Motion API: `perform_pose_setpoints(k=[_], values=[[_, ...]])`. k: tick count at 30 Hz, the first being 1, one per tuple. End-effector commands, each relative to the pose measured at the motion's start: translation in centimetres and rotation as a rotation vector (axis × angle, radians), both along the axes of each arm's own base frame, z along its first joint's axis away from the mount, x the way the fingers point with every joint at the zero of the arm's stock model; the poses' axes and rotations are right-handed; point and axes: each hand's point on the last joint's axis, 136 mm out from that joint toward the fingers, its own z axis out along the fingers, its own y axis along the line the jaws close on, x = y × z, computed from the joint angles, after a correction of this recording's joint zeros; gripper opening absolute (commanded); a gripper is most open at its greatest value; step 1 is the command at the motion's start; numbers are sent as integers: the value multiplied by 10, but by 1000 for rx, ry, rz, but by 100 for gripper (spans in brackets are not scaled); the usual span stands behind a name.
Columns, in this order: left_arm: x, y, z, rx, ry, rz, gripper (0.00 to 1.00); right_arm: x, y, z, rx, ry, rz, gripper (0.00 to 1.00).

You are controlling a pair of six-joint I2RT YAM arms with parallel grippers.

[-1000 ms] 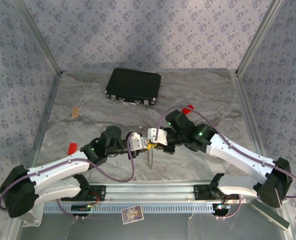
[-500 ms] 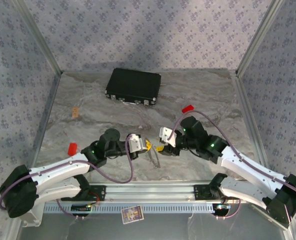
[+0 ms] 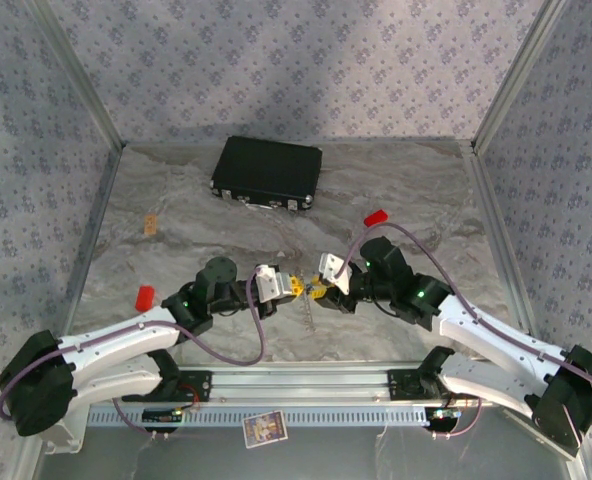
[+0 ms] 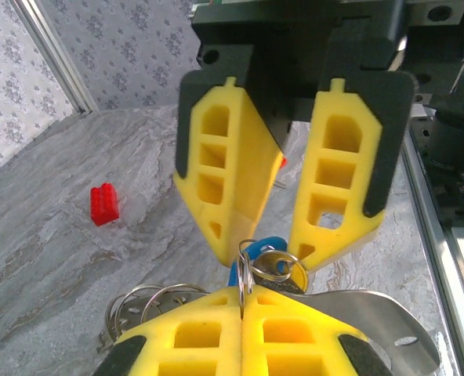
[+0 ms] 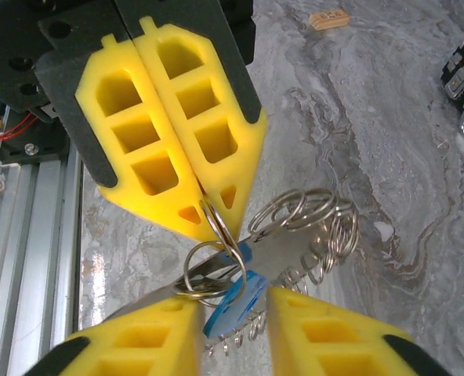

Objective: Put the keys on the keyring

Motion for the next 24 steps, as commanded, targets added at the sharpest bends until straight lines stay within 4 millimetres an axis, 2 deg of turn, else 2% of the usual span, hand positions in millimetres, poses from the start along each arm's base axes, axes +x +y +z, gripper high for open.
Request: perform_pose_setpoints(k=[1, 10, 17, 24], values=[[-4, -2, 20, -73, -36, -20, 0, -1, 4, 6, 27, 0, 12, 21], [-7, -2, 28, -105, -55, -31, 0, 2, 3, 6, -9, -18, 16, 0], [-10, 1, 41, -165, -115, -39, 0, 3, 7, -24, -94, 50, 31, 0], [-6, 3, 31, -128, -124, -18, 0, 1, 5, -10, -56, 12, 28, 0]])
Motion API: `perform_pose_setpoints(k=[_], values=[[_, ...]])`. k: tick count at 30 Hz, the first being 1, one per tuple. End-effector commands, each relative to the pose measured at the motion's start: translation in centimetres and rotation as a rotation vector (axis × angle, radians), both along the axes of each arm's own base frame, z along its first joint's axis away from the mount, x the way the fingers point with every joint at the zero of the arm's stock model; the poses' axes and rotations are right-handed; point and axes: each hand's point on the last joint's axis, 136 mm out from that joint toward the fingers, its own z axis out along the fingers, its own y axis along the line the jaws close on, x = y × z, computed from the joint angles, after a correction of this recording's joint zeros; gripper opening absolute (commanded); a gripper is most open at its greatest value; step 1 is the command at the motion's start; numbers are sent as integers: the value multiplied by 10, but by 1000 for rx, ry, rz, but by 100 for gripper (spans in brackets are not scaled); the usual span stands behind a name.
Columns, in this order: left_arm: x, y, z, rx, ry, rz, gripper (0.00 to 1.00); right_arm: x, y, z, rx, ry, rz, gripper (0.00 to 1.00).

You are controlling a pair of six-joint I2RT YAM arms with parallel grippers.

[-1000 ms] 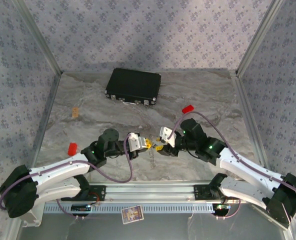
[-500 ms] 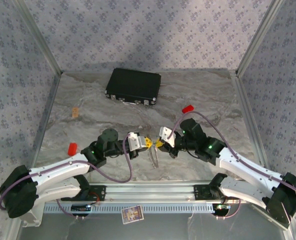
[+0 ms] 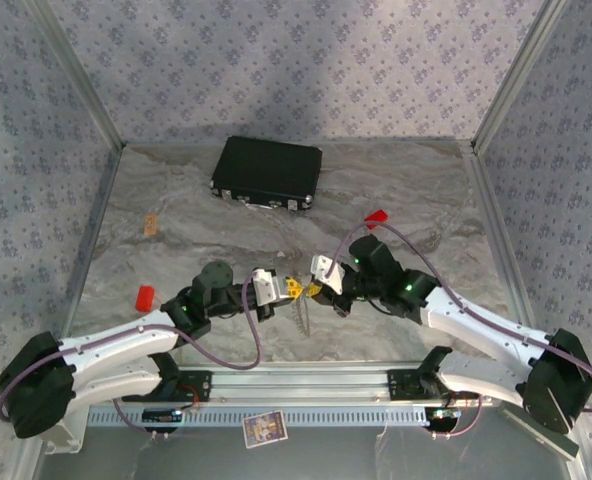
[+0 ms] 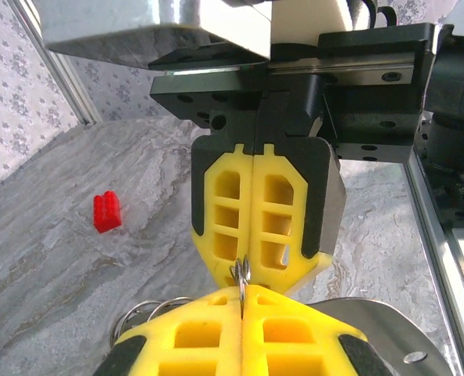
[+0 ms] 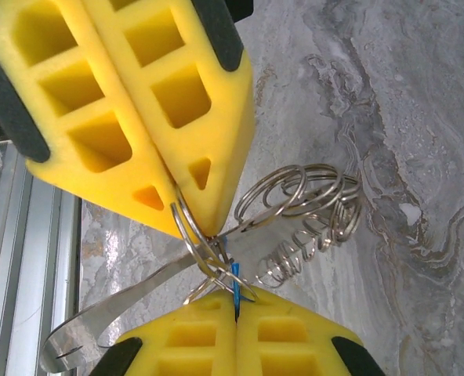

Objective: Put the keys on the keyring

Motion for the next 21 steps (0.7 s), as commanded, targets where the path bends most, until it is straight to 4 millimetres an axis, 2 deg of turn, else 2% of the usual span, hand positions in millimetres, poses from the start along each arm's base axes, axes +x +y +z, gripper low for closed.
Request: perform_pose_setpoints(k=[1, 8, 9, 10, 12, 15, 21], values=[[-2, -1, 32, -96, -96, -11, 0, -2, -4, 11, 7, -31, 1, 0], [-2, -1, 35, -110, -101, -10, 0, -2, -4, 7, -1, -20, 0, 0], [-2, -1, 34, -108, -100, -11, 0, -1, -3, 8, 2, -23, 0, 7], [-2, -1, 34, -105, -97, -9, 0, -1, -3, 10, 6, -27, 0, 19], [-2, -1, 31, -96, -93, -10, 0, -1, -4, 13, 15, -43, -1, 30], [-3, -2, 26, -80, -84, -21, 0, -2, -12, 21, 27, -92, -13, 35], [-8, -7, 20, -51, -59, -64, 0, -10, -20, 40, 61, -124, 5, 37]])
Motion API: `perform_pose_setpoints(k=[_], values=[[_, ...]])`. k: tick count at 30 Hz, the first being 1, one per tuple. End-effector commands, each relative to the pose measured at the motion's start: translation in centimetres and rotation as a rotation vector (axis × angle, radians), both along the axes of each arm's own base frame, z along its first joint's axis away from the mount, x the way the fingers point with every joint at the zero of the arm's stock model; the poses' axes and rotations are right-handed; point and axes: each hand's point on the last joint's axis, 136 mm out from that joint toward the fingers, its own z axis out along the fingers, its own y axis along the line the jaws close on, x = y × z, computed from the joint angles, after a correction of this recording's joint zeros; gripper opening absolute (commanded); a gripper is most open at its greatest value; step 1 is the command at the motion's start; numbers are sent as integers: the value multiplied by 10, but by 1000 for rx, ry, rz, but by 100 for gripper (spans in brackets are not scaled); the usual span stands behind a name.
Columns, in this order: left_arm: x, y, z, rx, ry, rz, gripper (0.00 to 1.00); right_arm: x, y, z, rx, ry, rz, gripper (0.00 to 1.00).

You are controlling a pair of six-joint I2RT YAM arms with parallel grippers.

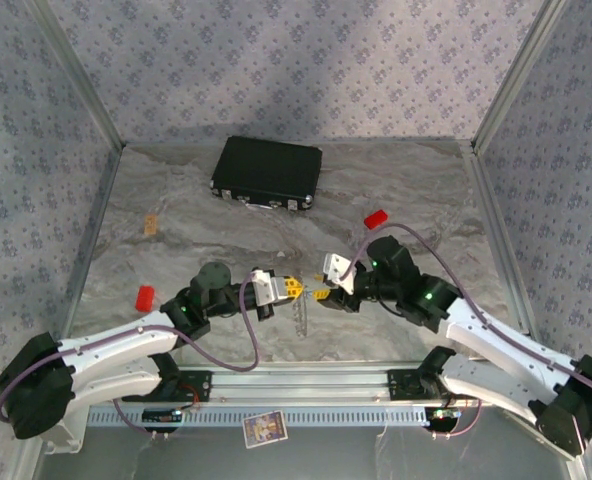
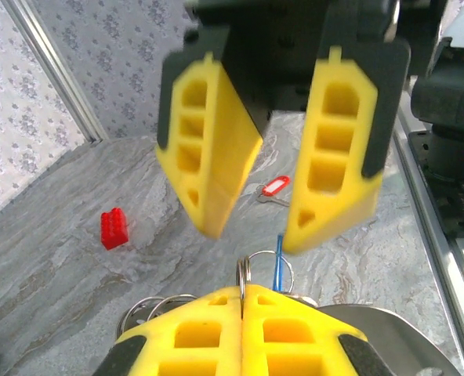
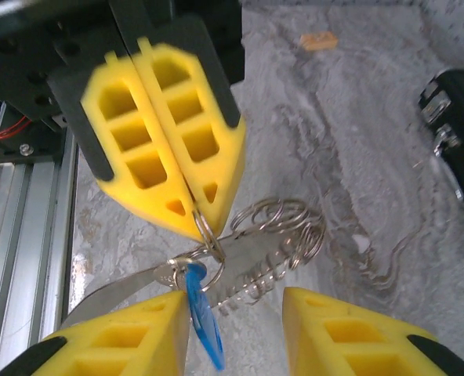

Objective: Put the keys on the keyring

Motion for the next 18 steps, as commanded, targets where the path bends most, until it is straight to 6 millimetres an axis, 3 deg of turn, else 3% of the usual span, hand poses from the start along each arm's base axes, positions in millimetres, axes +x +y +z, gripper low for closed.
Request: perform_pose_setpoints(k=[1, 6, 18], values=[[-6, -7, 15, -29, -29, -52, 0, -8, -5, 3, -13, 5, 26, 37], [-7, -8, 16, -34, -30, -61, 0, -13, 5, 14, 26, 17, 77, 35], [-12, -7, 20, -47, -22, -81, 0, -3, 19, 1, 20, 40, 79, 22]])
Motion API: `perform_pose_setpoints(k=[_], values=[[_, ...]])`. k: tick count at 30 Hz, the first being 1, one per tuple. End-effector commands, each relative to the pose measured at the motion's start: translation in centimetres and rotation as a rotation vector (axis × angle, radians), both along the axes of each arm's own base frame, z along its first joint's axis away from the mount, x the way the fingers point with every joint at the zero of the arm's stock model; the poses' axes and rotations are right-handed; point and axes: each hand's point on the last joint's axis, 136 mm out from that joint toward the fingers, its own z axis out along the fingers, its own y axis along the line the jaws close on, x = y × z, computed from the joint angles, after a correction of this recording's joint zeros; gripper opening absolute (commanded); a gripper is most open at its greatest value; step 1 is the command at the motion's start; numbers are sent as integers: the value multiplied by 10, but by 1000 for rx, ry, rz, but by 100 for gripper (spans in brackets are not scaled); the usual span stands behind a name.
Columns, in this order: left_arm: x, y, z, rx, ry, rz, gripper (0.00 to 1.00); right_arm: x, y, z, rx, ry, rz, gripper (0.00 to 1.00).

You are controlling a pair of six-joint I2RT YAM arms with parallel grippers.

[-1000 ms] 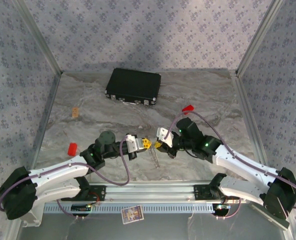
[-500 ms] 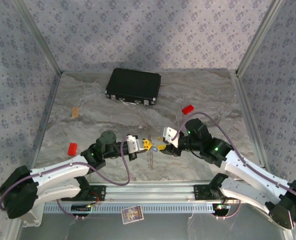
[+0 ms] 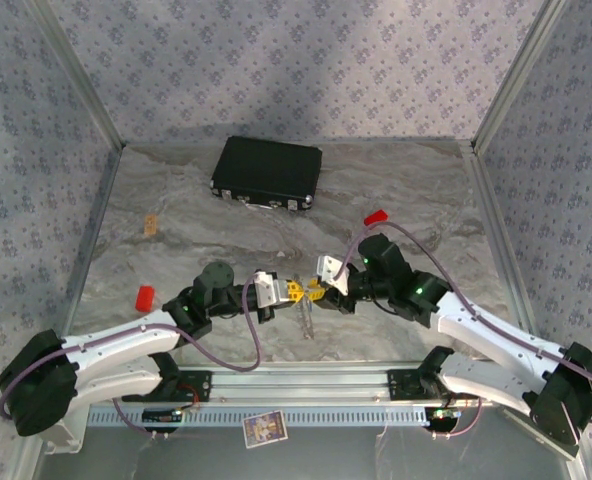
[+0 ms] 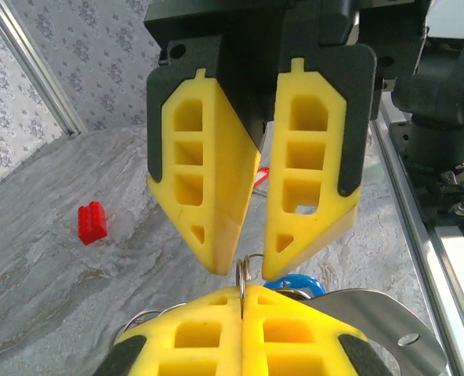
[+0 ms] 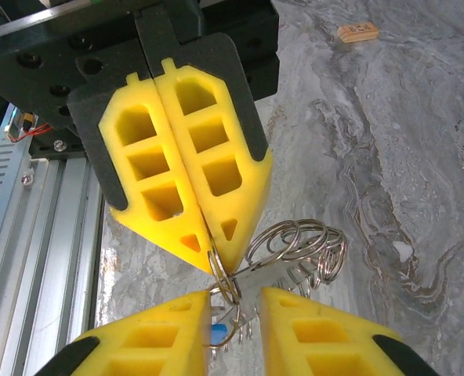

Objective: Put the keys on the keyring

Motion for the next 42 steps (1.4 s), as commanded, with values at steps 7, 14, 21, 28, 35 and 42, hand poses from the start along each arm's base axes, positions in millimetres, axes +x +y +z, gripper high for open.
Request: perform_pose_setpoints(k=[7, 14, 21, 28, 35, 42], values=[[-5, -5, 35, -98, -39, -38, 0, 3, 11, 18, 52, -40, 23, 16], [3, -4, 35, -101, -29, 12, 10, 3, 12, 24, 62, -65, 40, 0], [18, 5, 19, 14, -23, 114, 34, 4, 4, 20, -72, -65, 42, 0], [21, 7, 15, 70, -30, 124, 30, 4, 6, 18, -219, -60, 76, 0], [19, 7, 15, 78, -31, 111, 12, -1, 13, 22, -255, -87, 123, 0], [15, 5, 20, 17, -31, 93, 0, -3, 15, 37, -100, -93, 115, 21]])
